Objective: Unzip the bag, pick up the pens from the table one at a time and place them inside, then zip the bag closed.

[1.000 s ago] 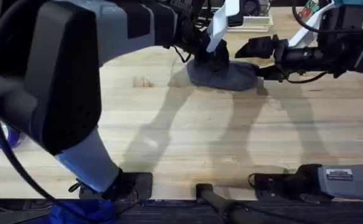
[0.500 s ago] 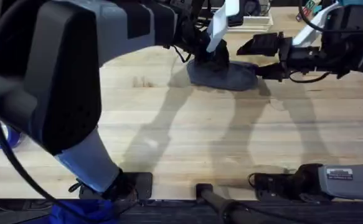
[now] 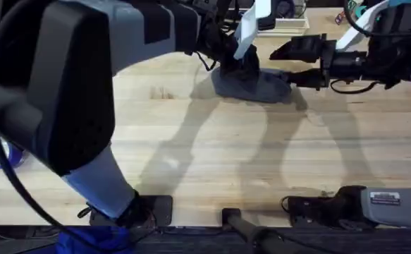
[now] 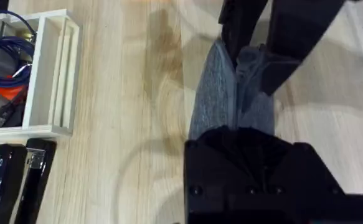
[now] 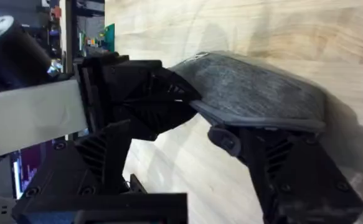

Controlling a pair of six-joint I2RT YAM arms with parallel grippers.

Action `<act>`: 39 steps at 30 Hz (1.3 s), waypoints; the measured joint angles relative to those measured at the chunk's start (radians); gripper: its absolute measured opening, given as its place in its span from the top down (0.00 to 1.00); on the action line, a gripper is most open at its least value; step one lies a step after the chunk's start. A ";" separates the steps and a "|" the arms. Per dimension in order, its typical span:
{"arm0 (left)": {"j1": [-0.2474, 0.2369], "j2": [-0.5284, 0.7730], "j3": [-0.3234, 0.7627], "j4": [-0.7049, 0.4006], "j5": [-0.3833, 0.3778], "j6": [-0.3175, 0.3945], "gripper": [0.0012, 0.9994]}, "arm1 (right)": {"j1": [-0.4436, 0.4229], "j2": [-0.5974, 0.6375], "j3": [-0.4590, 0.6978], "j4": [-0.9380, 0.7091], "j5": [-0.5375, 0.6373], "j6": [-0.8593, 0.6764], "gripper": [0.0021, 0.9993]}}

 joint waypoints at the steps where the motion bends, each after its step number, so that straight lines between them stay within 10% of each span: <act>1: 0.000 0.000 0.000 0.000 0.000 0.000 0.96 | 0.000 0.000 0.000 -0.001 -0.002 -0.004 0.00; 25: 0.000 0.000 0.000 0.000 0.000 0.000 0.96 | 0.000 -0.264 0.000 -0.293 -0.038 -0.111 0.00; 39: 0.000 0.000 0.000 0.000 0.000 0.000 0.96 | 0.031 -0.594 0.000 -0.475 0.239 -0.123 0.00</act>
